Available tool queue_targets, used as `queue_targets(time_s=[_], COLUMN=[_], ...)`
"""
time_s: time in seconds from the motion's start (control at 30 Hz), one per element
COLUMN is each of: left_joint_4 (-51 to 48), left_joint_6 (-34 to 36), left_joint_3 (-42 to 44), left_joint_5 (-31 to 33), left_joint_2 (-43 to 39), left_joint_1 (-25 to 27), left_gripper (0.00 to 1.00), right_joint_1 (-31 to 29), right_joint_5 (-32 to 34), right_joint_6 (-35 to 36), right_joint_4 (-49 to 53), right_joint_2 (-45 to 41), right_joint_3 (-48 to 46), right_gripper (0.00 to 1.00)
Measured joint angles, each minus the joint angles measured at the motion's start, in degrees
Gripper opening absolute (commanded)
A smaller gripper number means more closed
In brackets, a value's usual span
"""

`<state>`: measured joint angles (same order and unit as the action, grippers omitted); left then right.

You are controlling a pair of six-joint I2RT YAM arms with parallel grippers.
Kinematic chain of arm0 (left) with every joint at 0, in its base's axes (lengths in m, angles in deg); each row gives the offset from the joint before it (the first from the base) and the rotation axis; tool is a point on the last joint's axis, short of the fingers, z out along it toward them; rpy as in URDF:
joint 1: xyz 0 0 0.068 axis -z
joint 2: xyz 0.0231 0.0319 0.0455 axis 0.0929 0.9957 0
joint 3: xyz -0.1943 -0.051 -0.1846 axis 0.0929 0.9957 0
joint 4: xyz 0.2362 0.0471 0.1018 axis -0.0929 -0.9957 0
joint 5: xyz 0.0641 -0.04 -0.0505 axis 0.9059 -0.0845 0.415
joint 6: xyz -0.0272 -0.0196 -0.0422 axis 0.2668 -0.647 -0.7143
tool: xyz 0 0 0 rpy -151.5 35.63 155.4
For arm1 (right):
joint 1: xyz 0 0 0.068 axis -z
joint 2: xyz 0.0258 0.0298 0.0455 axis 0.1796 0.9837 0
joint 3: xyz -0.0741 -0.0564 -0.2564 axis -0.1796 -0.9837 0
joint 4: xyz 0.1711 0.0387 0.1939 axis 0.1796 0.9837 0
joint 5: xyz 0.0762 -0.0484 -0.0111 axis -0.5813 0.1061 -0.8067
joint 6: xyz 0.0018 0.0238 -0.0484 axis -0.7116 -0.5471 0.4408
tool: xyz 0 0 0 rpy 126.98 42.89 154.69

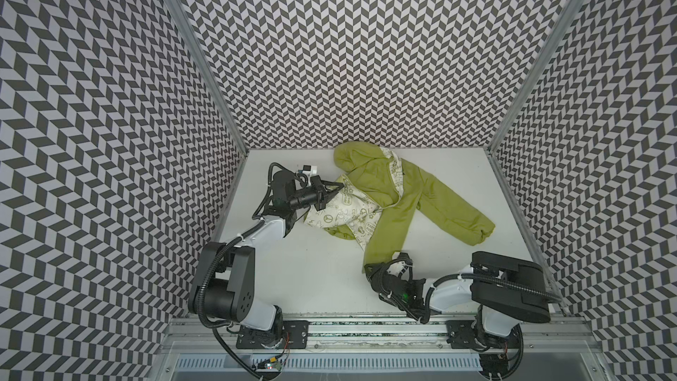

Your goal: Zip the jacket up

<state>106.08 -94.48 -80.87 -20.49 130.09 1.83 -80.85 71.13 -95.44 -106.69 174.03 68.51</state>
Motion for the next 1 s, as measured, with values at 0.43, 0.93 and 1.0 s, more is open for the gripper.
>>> queue_targets(time_s=[0.43,0.93,1.0], left_joint_4=[-7.45,-36.35,-34.88], left_joint_6=[3.93,23.52,24.96], left_joint_3=[-0.79,-15.04,-13.77], left_joint_5=[-0.09,9.46,10.91], left_joint_2=[-0.07,-3.02,-4.39], left_joint_1=[0.39,7.63,9.51], left_gripper=[0.00,0.00,0.00], right_joint_1=[9.73,22.23,22.99], right_joint_5=[-12.39,-6.80,-6.43], right_joint_6=[19.80,52.98,56.00], right_joint_4=[29.73,75.52,75.30], right_joint_2=[-17.84,-22.93,-22.93], right_joint_3=[3.96,26.60,26.91], right_gripper=[0.00,0.00,0.00])
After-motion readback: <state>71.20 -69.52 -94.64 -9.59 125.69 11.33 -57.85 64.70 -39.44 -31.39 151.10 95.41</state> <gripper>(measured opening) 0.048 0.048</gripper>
